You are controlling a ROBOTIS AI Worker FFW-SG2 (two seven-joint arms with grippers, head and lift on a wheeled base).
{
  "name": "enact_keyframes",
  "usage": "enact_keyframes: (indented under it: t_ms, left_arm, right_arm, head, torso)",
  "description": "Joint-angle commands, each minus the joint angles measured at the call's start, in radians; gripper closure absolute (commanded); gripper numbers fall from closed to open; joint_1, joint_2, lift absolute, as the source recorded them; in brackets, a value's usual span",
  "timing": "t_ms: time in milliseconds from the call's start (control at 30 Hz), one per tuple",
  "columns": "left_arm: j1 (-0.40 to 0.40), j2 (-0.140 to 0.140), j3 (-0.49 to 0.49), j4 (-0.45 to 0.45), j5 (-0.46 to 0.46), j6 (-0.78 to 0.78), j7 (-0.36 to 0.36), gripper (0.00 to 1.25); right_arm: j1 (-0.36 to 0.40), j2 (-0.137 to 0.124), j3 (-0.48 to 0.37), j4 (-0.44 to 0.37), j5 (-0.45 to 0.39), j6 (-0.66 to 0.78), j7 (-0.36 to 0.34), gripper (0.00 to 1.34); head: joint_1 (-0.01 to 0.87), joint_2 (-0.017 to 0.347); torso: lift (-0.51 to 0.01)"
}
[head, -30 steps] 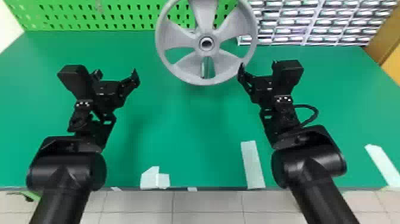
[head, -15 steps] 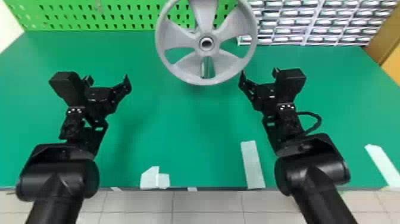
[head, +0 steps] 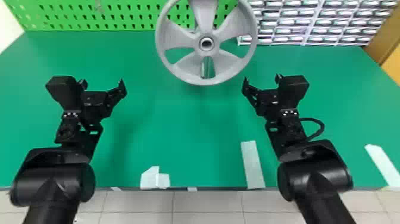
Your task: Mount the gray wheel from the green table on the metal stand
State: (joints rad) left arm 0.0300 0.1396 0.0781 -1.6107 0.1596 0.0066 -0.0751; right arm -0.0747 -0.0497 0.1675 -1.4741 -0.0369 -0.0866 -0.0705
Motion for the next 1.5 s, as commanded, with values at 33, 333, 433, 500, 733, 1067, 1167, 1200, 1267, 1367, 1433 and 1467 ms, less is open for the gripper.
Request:
enact_keyframes:
  t_ms: [33, 333, 433, 500, 733, 1067, 1167, 1200, 1267, 1367, 1433, 1467]
  left_arm:
    - [-0.001, 0.000, 0.002, 0.000, 0.001, 0.000, 0.000, 0.12]
    - [-0.007, 0.000, 0.003, 0.000, 0.001, 0.001, 0.000, 0.12]
    - [-0.007, 0.000, 0.002, -0.002, 0.003, 0.003, -0.002, 0.12]
    - [-0.009, 0.000, 0.002, -0.002, 0.003, 0.006, 0.000, 0.12]
    - [-0.012, 0.000, 0.002, -0.002, 0.005, 0.006, -0.002, 0.12]
    - [-0.015, 0.000, -0.001, -0.002, 0.006, 0.007, -0.002, 0.12]
    - [-0.016, 0.000, -0.003, -0.002, 0.006, 0.007, -0.002, 0.12]
    - [-0.016, 0.000, -0.004, -0.002, 0.008, 0.007, 0.000, 0.12]
    - [-0.018, 0.000, -0.006, -0.002, 0.006, 0.007, -0.002, 0.12]
    - [-0.019, 0.000, -0.006, -0.002, 0.008, 0.007, -0.002, 0.12]
    - [-0.019, 0.000, -0.006, -0.003, 0.006, 0.007, 0.000, 0.12]
    - [-0.019, 0.000, -0.006, -0.003, 0.008, 0.007, -0.002, 0.12]
  right_arm:
    - [0.003, 0.001, -0.002, 0.000, 0.002, -0.001, 0.000, 0.30]
    - [0.004, 0.002, -0.003, 0.000, 0.002, -0.001, 0.000, 0.30]
    - [0.004, 0.002, -0.005, 0.000, 0.002, -0.001, 0.000, 0.30]
    - [0.004, 0.004, -0.006, 0.000, 0.002, -0.001, 0.000, 0.30]
    - [0.004, 0.004, -0.009, 0.000, 0.002, -0.001, 0.000, 0.30]
    - [0.003, 0.005, -0.011, -0.002, 0.000, -0.001, 0.000, 0.30]
    - [0.003, 0.005, -0.011, -0.002, 0.000, -0.001, 0.000, 0.30]
    - [0.003, 0.005, -0.011, -0.002, 0.000, -0.001, 0.000, 0.30]
    - [0.003, 0.005, -0.011, -0.002, 0.000, -0.001, 0.000, 0.30]
    - [0.003, 0.005, -0.013, -0.002, 0.000, -0.001, 0.000, 0.30]
    - [0.003, 0.005, -0.013, -0.002, 0.000, -0.001, 0.000, 0.30]
    - [0.001, 0.007, -0.013, -0.002, 0.000, 0.001, 0.000, 0.30]
  head:
    - [0.867, 0.052]
    - [0.867, 0.052]
    - [0.867, 0.052]
    - [0.867, 0.052]
    - [0.867, 0.052]
    - [0.867, 0.052]
    - [0.867, 0.052]
    - [0.867, 0.052]
    - [0.867, 0.052]
    - [0.867, 0.052]
    - [0.867, 0.052]
    - [0.867, 0.052]
  torso:
    - [-0.100]
    - [-0.100]
    - [-0.100]
    - [-0.100]
    - [-0.100]
    - [-0.100]
    - [-0.100]
    - [-0.100]
    - [-0.100]
    - [-0.100]
    - [-0.100]
    - [-0.100]
